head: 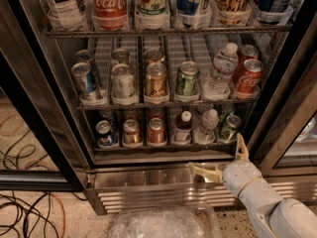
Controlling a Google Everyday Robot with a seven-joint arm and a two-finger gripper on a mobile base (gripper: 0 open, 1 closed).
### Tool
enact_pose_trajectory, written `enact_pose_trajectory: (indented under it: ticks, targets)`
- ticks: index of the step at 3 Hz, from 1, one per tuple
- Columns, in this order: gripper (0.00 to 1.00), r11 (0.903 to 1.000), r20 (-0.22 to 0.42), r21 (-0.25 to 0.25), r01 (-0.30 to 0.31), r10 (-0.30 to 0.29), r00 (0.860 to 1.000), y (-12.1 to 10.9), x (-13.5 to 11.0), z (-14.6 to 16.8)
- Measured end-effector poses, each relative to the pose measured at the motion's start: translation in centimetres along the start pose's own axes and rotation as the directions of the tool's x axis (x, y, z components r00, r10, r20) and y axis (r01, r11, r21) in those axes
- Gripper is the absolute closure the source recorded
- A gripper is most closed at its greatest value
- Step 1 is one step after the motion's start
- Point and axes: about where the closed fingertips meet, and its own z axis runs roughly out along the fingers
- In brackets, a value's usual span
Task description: Pick water bottle from bottom shelf of fridge
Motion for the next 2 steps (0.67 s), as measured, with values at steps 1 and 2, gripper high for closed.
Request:
enact_pose_trajectory:
  ticks: [1, 2]
  targets:
    - [0.00, 1.0000, 0.000, 0.000, 0.000, 0.000, 1.000, 0.00, 0.00, 0.00]
    - [0.00, 0.9956, 0.028, -0.019, -0.092, 0.092, 0.995, 0.46, -0.03, 0.55]
